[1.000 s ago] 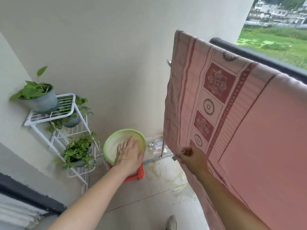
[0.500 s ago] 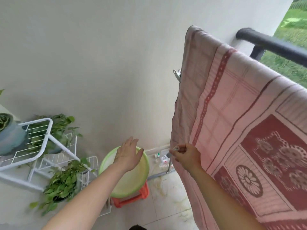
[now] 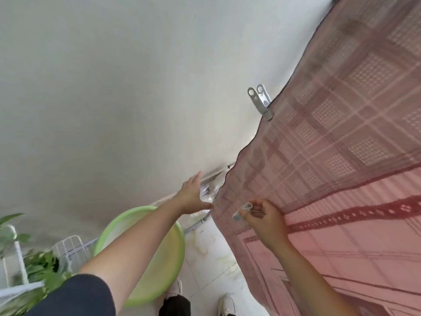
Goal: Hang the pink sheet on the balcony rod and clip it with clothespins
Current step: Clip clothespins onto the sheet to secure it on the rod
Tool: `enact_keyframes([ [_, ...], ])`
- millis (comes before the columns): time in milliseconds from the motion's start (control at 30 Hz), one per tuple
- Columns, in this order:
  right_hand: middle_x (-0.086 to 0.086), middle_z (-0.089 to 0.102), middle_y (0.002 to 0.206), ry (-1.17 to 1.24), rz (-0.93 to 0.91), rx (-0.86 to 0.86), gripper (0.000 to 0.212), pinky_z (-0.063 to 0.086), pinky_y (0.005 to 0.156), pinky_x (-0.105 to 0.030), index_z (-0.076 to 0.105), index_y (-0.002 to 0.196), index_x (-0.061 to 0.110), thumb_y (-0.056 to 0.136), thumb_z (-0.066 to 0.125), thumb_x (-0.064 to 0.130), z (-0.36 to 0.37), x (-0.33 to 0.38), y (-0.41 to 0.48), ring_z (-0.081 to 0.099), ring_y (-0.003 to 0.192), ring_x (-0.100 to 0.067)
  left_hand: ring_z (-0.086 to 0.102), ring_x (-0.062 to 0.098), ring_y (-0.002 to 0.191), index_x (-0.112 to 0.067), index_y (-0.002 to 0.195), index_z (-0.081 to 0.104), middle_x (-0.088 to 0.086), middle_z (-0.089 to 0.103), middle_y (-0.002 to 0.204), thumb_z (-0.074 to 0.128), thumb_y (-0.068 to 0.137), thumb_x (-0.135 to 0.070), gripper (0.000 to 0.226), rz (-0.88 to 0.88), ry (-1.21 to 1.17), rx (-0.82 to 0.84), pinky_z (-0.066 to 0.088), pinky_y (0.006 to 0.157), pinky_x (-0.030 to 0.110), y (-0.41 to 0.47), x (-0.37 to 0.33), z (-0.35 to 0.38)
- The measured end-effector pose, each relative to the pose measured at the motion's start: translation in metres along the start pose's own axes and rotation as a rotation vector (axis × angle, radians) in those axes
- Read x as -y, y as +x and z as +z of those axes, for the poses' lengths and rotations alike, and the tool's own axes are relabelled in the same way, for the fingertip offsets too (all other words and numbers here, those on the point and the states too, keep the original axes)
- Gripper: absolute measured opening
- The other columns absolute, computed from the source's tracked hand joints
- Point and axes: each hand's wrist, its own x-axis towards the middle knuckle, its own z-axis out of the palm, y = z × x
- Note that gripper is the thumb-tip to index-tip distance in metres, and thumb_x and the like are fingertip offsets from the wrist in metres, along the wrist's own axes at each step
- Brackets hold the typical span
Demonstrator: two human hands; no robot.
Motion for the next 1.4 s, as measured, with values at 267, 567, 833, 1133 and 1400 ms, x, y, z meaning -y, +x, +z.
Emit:
enact_keyframes([
  [267, 0.007, 0.074, 0.094, 0.009, 0.121, -0.081, 0.027, 0.057, 0.074, -0.024, 0.068, 0.100, 0.018, 0.079, 0.083, 0.016, 0.025, -0.022, 0.014, 0.070, 0.083, 0.000, 0.029, 0.009, 0.142, -0.033, 0.155, 0.018, -0.004, 0.026, 0.159, 0.086, 0.074, -0.028, 0.105, 0.222, -0.368, 0.304, 0.029, 0.110, 0.022, 0.109, -0.017, 0.012],
  [567, 0.013, 0.073, 0.090, -0.057, 0.126, -0.063, 0.027, 0.057, 0.076, -0.026, 0.068, 0.098, 0.023, 0.078, 0.084, 0.015, 0.033, -0.022, 0.017, 0.069, 0.082, 0.000, 0.066, 0.026, 0.110, -0.004, 0.107, 0.072, 0.015, 0.072, 0.113, 0.082, 0.072, 0.003, 0.036, 0.249, -0.591, 0.496, 0.050, 0.101, 0.044, 0.138, -0.024, 0.015],
  [833, 0.014, 0.073, 0.093, -0.110, 0.130, -0.057, 0.032, 0.055, 0.076, -0.020, 0.068, 0.101, 0.028, 0.076, 0.086, 0.022, 0.032, -0.014, 0.013, 0.069, 0.085, 0.001, 0.068, 0.012, 0.099, -0.023, 0.106, 0.075, -0.001, 0.074, 0.106, 0.082, 0.074, -0.006, 0.037, 0.299, -0.521, 0.668, 0.053, 0.096, 0.041, 0.148, -0.028, -0.004],
  [1133, 0.028, 0.070, 0.094, -0.288, 0.041, 0.093, 0.033, 0.055, 0.073, -0.018, 0.066, 0.099, 0.040, 0.072, 0.086, 0.037, 0.031, 0.017, 0.013, 0.068, 0.087, 0.004, 0.061, 0.007, 0.074, -0.012, 0.091, 0.078, -0.002, 0.071, 0.079, 0.083, 0.076, -0.011, 0.016, 0.235, -0.794, 0.388, 0.049, 0.075, 0.024, 0.138, -0.005, 0.006],
  [1400, 0.022, 0.072, 0.092, -0.513, -0.324, 0.061, 0.038, 0.057, 0.067, -0.017, 0.070, 0.106, 0.041, 0.071, 0.084, 0.042, 0.031, 0.134, 0.040, 0.068, 0.082, 0.005, 0.055, 0.007, 0.071, -0.021, 0.079, 0.079, -0.003, 0.066, 0.075, 0.082, 0.078, -0.018, 0.004, 0.264, -0.822, 0.293, 0.046, 0.077, 0.026, 0.136, 0.000, 0.013],
])
